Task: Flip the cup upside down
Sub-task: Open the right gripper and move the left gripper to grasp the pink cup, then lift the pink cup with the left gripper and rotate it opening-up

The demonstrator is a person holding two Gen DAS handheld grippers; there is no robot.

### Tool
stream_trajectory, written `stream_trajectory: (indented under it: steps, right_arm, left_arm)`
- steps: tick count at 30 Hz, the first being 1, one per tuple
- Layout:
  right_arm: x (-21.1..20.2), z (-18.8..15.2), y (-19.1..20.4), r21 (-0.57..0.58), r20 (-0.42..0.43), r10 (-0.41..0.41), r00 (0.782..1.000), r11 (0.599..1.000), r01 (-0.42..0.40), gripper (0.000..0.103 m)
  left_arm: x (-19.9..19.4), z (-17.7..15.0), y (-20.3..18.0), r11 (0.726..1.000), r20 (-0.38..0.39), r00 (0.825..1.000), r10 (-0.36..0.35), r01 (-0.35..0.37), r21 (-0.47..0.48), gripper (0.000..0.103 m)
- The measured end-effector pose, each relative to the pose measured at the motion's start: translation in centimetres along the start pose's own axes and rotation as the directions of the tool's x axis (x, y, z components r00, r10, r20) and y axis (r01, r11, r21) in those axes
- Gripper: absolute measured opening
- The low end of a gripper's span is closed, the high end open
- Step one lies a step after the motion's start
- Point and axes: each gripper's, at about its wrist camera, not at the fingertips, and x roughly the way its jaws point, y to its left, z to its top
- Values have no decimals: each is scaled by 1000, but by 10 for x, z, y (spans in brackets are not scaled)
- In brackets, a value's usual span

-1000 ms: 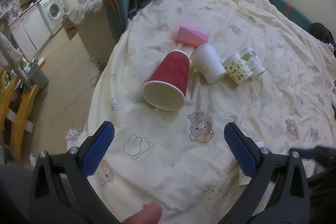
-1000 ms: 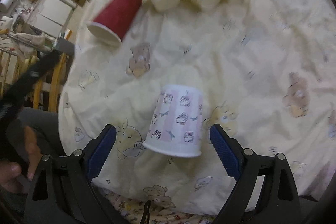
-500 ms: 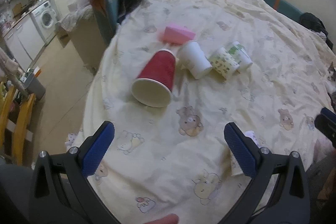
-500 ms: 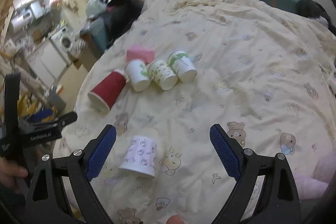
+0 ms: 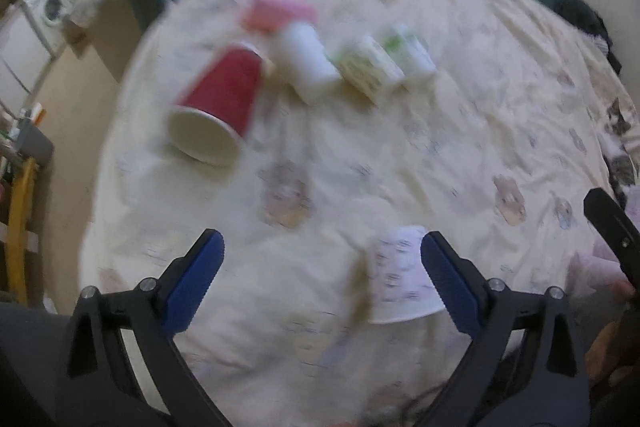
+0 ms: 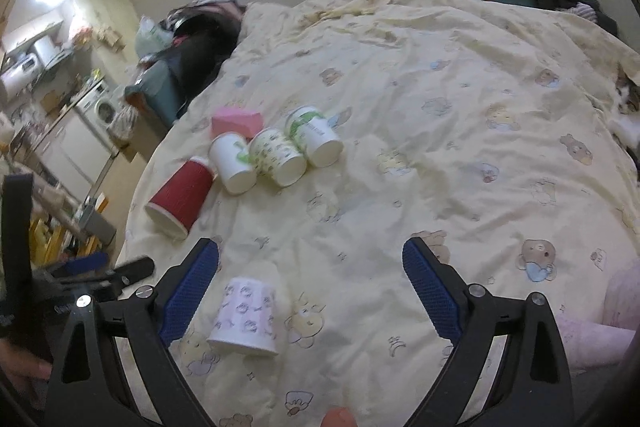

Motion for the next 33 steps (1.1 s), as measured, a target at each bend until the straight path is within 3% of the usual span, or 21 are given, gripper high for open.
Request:
stream_trajectory:
  steps: [3,10,12,14,18,20,24,33]
  right_arm:
    - [1,0,-12,39,-12,-23,1000,999,23,96]
    - [-5,-1,-33,105,-10,-29,1000,994,30,96]
    - [-6,-1,-37,113,-14,-29,999,993,30,96]
    - [-7,-1,-39,118,-15,-25,1000,993,27,96]
    - [-5,-1,-42,127,-24,-16,1000,992,19,96]
    - [-4,0,-41,125,-30,-14,999,992,18,96]
    - [-2,-1,-39,115,-37,-14,999,993,18,96]
    - [8,-3,-32,96,-76,-5,997,995,13,96]
  left_arm:
    - [23,6,-24,1000,-108,994,-6,8,18,85]
    - [68,1,-54,1000,-243,970,6,0,25,79]
    - [83,-1,-53,1000,-296,955,1,-2,-4,70]
    - [93,-3,-54,1000,-325,946,-3,0,-10,70]
    - [101,-4,-58,1000,-347,938,-1,3,4,54]
    - [98,-4,-57,1000,-343,939,-12,12,-1,53]
    - [81,-1,-54,999,-283,959,-12,20,27,52]
    - [18,20,-17,993,-136,984,-113,117,25,52]
